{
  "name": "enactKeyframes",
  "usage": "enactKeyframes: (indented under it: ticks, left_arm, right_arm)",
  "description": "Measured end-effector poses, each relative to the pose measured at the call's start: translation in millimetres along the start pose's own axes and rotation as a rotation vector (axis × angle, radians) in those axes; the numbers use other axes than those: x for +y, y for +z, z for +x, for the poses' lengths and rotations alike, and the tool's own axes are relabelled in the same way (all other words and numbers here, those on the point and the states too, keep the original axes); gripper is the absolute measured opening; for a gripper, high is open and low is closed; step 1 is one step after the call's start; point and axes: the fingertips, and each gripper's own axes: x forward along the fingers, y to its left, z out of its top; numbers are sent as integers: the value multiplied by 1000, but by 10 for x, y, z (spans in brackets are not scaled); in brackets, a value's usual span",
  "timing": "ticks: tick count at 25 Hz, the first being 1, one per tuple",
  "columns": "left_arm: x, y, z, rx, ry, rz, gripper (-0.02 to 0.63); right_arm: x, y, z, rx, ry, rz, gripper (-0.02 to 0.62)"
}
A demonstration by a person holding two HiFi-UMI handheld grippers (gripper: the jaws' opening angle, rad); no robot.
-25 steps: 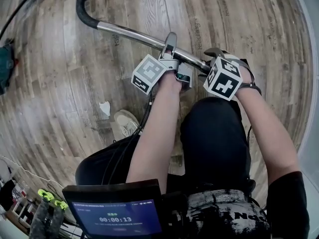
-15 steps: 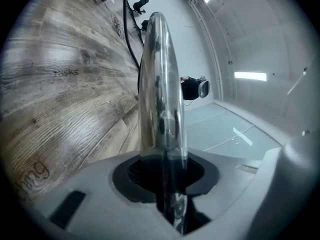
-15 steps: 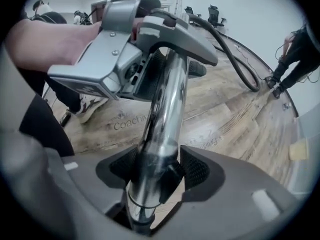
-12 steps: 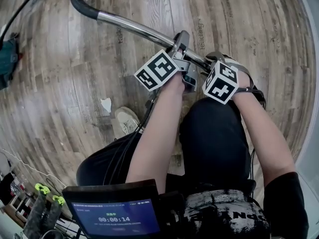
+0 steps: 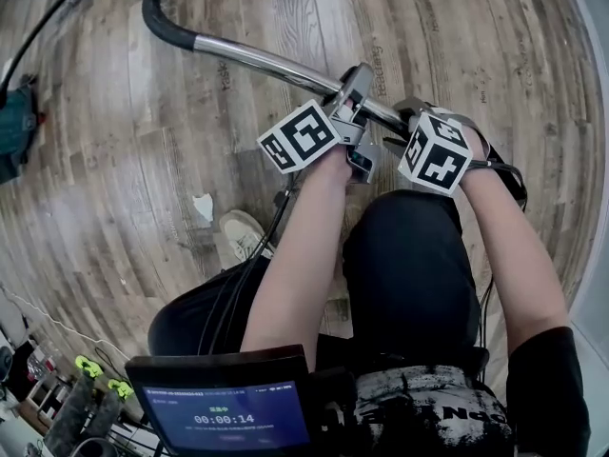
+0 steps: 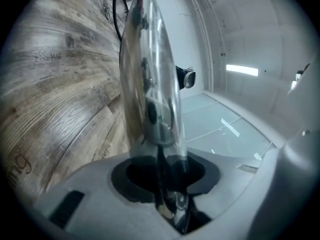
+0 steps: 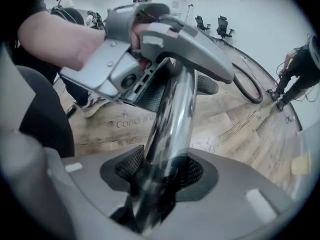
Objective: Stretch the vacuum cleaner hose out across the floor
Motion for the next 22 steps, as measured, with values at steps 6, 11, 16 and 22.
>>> enactKeyframes:
  ticks: [6,11,16,22]
  left_arm:
    - [205,877,-263,-247,-17,-100,112]
    - [30,928,-206,-256,-86,-146,62]
    - [-11,921,-162,-272,-35,-90,53]
    - [-22,762,-184,-273,-15,-75,52]
  right_arm:
    - [135,-151,-243,-17,47,14,198]
    - [153,-402,-266,12,14,14,202]
    - [81,-482,-103,63,-41,28,223]
    - [38,-281,-62,10,-47,92,264]
